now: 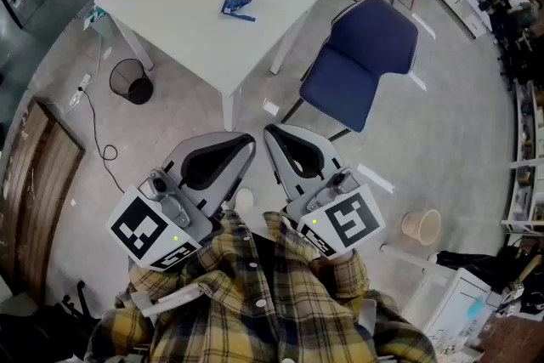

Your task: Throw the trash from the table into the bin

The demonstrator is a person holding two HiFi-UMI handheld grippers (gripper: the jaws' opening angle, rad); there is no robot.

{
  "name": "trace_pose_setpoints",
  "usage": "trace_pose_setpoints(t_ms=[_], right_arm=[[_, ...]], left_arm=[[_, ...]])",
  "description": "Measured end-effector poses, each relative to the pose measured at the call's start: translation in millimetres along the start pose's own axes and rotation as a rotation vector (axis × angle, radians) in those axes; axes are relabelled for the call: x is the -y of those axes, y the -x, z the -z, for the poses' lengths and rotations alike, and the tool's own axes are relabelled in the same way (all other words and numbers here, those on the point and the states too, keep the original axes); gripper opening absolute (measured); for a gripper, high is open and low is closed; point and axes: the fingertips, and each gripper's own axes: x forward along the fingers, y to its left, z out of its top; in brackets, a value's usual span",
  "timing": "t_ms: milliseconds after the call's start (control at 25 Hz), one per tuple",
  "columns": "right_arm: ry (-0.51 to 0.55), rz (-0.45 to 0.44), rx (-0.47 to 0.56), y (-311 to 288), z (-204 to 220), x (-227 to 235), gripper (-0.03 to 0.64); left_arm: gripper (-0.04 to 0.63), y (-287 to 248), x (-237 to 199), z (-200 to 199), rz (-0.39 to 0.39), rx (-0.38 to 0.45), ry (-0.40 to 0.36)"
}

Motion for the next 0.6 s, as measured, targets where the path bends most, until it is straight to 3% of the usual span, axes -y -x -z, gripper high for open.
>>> trace_pose_setpoints(t_ms=[320,600], right_arm=[[-0.015,0.008,0.011,7,-3,16,-0.002],[-0.042,-0.03,0.008,7,7,19,-0.002]], left_arm=[[0.006,-8,3,3,0.004,-0.009,-0.002],[0.006,-2,2,11,-0.057,-0.01,-0.003]])
